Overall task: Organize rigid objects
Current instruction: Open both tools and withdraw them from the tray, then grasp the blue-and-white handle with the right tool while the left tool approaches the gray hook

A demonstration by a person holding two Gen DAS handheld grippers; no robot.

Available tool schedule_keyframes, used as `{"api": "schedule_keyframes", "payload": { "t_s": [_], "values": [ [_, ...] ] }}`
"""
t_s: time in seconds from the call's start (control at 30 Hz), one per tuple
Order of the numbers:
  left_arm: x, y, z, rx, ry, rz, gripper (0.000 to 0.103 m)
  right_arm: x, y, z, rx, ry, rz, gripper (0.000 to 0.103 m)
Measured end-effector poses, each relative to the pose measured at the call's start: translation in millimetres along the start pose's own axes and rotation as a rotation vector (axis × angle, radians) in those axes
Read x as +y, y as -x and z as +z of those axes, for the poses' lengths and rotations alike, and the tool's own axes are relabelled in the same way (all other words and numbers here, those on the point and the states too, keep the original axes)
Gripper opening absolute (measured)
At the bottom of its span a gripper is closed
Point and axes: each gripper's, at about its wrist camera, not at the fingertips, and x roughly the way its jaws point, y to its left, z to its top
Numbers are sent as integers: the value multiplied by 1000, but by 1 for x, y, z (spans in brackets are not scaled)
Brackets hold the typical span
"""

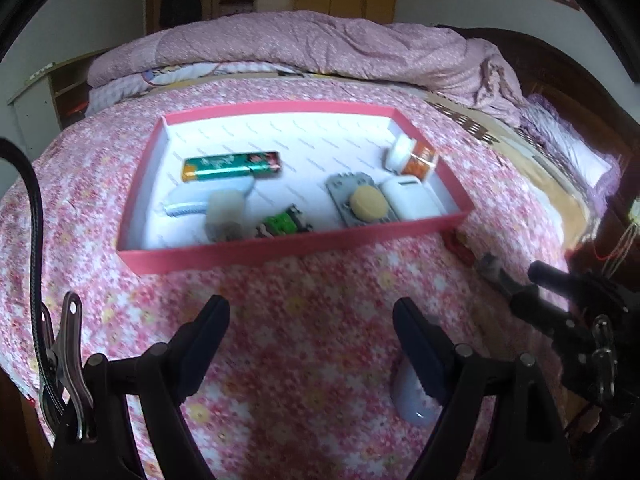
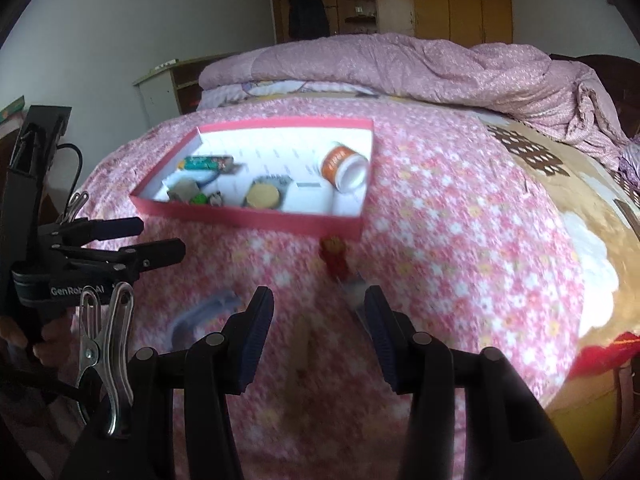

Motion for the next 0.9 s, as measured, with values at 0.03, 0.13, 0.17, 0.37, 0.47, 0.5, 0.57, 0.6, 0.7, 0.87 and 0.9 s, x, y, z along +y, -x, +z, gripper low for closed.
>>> {"api": "schedule_keyframes", "payload": {
  "t_s": [0.03, 0.13, 0.17, 0.37, 0.47, 0.5, 0.57, 0.6, 0.7, 0.87, 0.9],
  "values": [
    [-2, 1, -2, 3, -2, -16, 87, -2, 0, -2, 5, -3, 0, 49],
    [-9, 3, -7, 12, -22, -56, 87, -6, 3, -8, 12, -8, 2, 49],
    [-12, 3, -9, 16, -32, -63, 87, -6, 3, -10, 13, -8, 1, 49],
    [-35, -4, -22, 53, -122, -78, 87, -13, 4, -17, 20, -12, -19, 49],
    [-45, -8, -27, 62, -157, -74, 87, -17, 5, -18, 17, -16, -40, 49],
    [-47, -9, -28, 64, -169, -71, 87, -19, 5, -19, 15, -20, -49, 49],
    [-51, -11, -32, 65, -189, -62, 87, -23, 5, -19, 9, -28, -67, 49],
    [-53, -12, -34, 67, -195, -60, 86, -25, 5, -18, 7, -30, -75, 49],
    [-55, -17, -37, 74, -207, -54, 80, -29, 2, -16, -1, -23, -95, 49],
    [-57, -20, -36, 54, -228, -24, 68, -33, -6, -15, 10, -3, -112, 49],
    [-58, -22, -35, 49, -231, -21, 64, -33, -8, -16, 16, -1, -110, 49]
  ]
}}
